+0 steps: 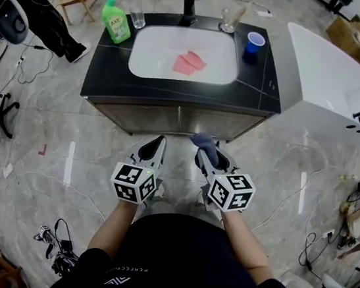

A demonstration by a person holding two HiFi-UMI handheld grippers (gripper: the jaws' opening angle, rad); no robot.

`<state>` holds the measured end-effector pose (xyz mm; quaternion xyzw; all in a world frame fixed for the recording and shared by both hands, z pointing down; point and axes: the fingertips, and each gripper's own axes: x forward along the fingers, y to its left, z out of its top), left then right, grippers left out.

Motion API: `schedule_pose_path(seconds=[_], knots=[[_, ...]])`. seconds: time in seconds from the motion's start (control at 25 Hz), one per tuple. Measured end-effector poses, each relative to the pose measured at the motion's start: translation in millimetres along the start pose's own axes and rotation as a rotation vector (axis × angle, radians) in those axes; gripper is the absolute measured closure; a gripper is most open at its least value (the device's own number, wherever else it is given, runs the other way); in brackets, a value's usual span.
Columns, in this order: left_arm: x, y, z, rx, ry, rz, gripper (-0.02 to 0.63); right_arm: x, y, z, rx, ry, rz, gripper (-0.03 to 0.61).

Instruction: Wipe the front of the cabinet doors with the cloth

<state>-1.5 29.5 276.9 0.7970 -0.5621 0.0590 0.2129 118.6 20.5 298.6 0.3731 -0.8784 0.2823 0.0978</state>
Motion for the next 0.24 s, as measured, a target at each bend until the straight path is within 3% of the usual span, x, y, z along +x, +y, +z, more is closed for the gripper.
schedule_pose_path(seconds=[0.24], knots=[[0.9, -0.9, -2.6, -0.003, 0.004, 0.000, 0.620, 1.0, -1.0, -0.4, -0.003, 0.005, 0.001, 0.460]])
